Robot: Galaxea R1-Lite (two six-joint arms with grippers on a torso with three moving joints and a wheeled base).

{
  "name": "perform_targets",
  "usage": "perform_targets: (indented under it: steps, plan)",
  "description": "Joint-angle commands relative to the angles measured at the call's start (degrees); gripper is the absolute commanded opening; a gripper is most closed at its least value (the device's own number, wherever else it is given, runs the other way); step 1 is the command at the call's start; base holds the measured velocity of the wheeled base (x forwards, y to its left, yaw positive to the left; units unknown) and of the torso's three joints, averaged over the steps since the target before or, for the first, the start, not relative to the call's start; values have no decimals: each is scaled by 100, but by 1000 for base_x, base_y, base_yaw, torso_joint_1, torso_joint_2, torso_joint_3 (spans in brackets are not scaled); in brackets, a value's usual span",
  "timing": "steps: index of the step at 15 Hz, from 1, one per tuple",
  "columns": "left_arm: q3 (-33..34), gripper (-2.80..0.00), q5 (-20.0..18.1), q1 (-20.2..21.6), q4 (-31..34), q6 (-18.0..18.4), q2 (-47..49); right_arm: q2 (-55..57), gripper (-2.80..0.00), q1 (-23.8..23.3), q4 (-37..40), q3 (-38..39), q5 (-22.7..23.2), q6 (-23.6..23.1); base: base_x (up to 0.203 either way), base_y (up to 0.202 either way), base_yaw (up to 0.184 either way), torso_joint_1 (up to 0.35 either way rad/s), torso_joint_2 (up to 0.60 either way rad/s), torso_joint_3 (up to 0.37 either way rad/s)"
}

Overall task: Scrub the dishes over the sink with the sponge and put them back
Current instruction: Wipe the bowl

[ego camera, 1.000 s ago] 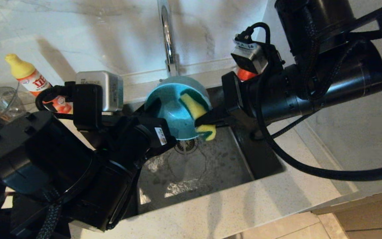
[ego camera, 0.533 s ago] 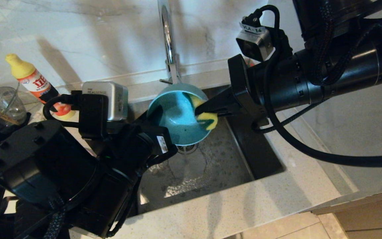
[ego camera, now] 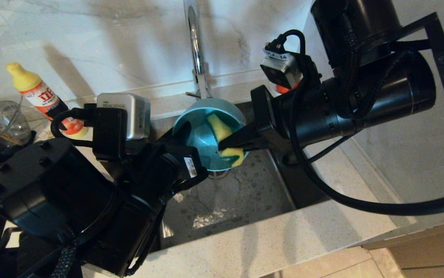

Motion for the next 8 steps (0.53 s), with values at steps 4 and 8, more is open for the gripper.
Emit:
perform_targets:
  steps: [4,8]
  plan:
    - [-118,-280,44,26,-24,10,-70,-362,-280,-109,211,364,-4,18,0,0,0,0,0,0]
    - [-30,-280,62,53,-24,-9,32,-736,-280,-145,165,438,-6,-68,0,0,0,0,0,0]
